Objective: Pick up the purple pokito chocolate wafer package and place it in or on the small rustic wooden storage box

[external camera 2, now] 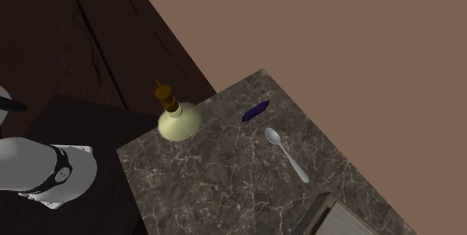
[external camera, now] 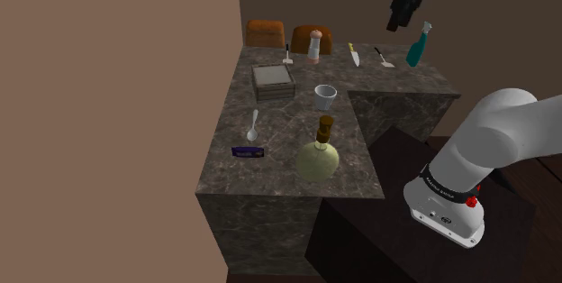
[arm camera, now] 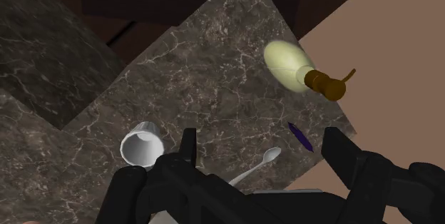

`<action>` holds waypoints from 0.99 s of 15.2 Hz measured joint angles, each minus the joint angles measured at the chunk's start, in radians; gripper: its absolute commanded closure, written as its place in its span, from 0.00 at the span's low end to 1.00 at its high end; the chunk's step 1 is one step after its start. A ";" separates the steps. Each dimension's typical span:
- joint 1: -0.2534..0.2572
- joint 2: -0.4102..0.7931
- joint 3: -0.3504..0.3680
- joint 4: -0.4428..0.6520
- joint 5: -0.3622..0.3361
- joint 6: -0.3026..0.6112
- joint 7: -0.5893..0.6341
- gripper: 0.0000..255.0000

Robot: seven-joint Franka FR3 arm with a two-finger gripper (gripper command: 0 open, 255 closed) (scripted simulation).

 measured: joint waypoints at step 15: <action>0.105 0.273 0.135 -0.118 0.044 0.409 -0.060 0.00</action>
